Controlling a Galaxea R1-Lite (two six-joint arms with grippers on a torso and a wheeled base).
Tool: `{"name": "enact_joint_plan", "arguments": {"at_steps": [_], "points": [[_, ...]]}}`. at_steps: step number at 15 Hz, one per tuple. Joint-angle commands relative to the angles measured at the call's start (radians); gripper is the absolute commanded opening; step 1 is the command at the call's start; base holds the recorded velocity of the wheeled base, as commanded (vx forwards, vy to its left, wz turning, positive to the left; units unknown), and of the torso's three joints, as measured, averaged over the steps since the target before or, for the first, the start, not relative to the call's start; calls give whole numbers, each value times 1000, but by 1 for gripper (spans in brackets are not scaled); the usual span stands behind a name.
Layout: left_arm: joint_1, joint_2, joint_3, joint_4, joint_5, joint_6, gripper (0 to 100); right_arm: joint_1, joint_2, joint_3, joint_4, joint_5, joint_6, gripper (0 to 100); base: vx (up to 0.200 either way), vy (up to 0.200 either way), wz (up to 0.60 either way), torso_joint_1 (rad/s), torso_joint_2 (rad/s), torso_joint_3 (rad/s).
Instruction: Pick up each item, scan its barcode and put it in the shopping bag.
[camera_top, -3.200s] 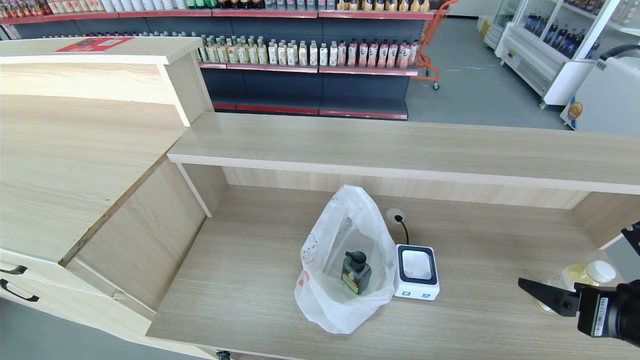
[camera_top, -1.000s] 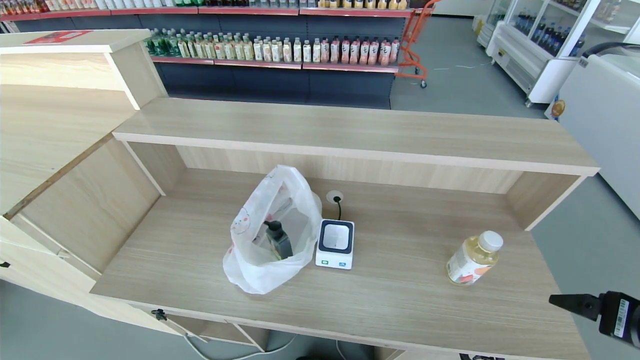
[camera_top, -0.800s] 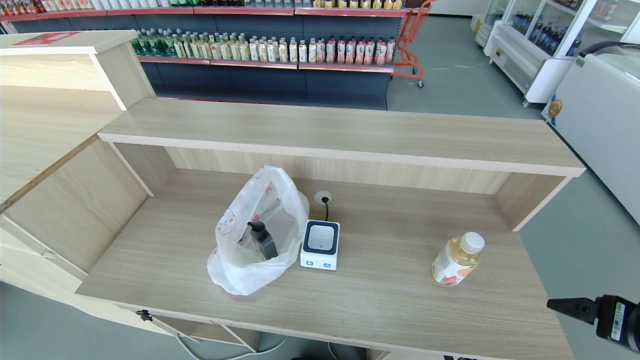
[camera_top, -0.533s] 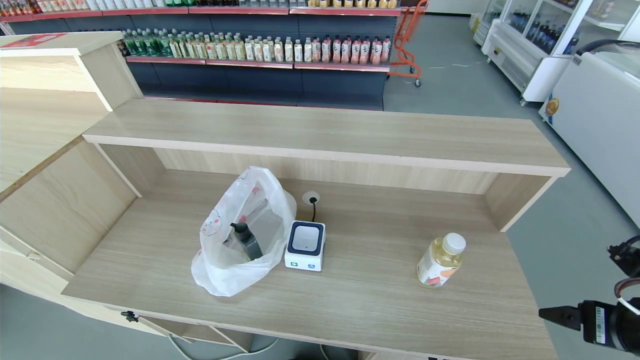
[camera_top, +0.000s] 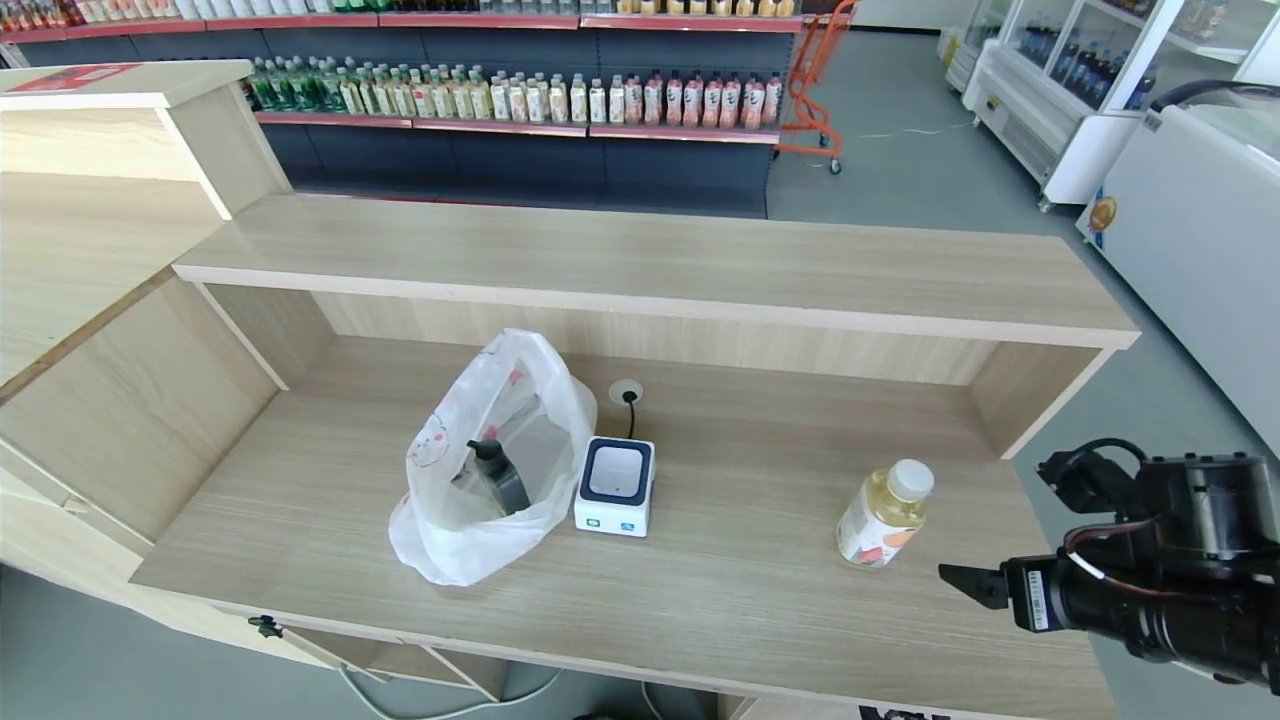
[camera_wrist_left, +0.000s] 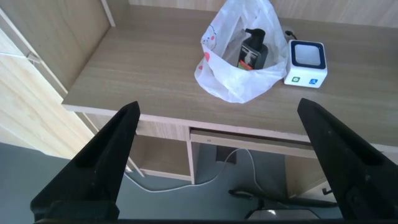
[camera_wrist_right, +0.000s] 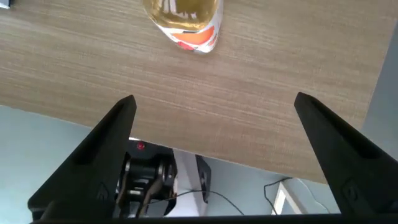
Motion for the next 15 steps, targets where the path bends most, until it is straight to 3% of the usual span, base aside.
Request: {"name": "enact_joint_plan", "arguments": {"at_steps": [1, 8, 15], "points": [[0, 0, 0, 0, 0, -1, 100, 34, 228, 33, -196, 3, -66, 100, 0, 0, 0, 0, 0, 0], [0, 0, 0, 0, 0, 0, 100, 125, 461, 24, -542, -88, -43, 100, 0, 0, 0, 0, 0, 0], [0, 0, 0, 0, 0, 0, 100, 156, 619, -74, -743, -160, -37, 100, 0, 0, 0, 0, 0, 0]]}}
